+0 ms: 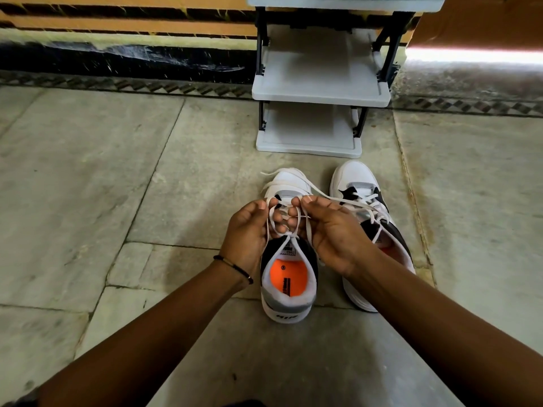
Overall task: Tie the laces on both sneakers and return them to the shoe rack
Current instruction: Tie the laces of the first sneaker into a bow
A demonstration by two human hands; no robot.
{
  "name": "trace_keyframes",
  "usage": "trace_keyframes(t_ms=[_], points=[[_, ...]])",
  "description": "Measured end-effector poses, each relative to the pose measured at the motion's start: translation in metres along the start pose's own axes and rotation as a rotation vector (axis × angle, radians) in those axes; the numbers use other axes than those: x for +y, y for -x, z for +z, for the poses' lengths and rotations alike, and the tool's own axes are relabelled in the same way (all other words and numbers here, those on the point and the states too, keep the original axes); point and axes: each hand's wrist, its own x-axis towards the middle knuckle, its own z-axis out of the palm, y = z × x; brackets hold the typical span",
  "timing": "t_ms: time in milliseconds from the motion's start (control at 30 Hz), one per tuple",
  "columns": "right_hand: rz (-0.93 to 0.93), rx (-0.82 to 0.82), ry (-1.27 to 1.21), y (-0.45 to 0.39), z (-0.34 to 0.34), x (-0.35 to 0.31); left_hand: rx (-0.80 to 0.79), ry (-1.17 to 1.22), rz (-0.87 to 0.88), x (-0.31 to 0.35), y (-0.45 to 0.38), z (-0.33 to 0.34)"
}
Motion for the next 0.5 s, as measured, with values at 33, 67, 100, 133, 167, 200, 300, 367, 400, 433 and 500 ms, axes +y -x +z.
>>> trace_keyframes(t_ms=[33,67,100,133,167,200,300,367,400,433,500], points=[[-0.005,0.007,0.006,-0.002,-0.001,0.001,-0.022,-0.070,0.016,-0.001,0.000,-0.001],[-0.007,0.013,0.003,-0.003,-0.002,0.002,-0.044,-0.135,0.030,-0.002,0.000,-0.003],[-0.010,0.015,0.003,-0.003,-0.002,0.002,-0.063,-0.195,0.040,-0.003,0.000,-0.005],[-0.016,0.018,0.023,-0.004,-0.003,0.002,-0.078,-0.253,0.050,-0.003,-0.001,-0.007],[-0.024,0.026,0.066,-0.004,-0.004,0.003,-0.093,-0.310,0.064,-0.004,0.000,-0.009],[-0.034,0.031,0.119,-0.005,-0.005,0.004,-0.111,-0.366,0.082,-0.005,0.000,-0.012],[-0.075,0.030,0.277,-0.006,-0.008,0.008,-0.194,-0.473,0.136,-0.006,0.003,-0.016],[-0.103,0.031,0.366,-0.004,-0.008,0.008,-0.219,-0.485,0.158,-0.006,0.003,-0.017],[-0.113,0.027,0.407,-0.004,-0.007,0.008,-0.214,-0.480,0.161,-0.006,0.002,-0.016],[-0.125,0.024,0.453,-0.003,-0.007,0.008,-0.203,-0.466,0.158,-0.007,0.002,-0.016],[-0.158,0.035,0.540,-0.002,-0.006,0.007,-0.176,-0.435,0.147,-0.009,-0.001,-0.017]])
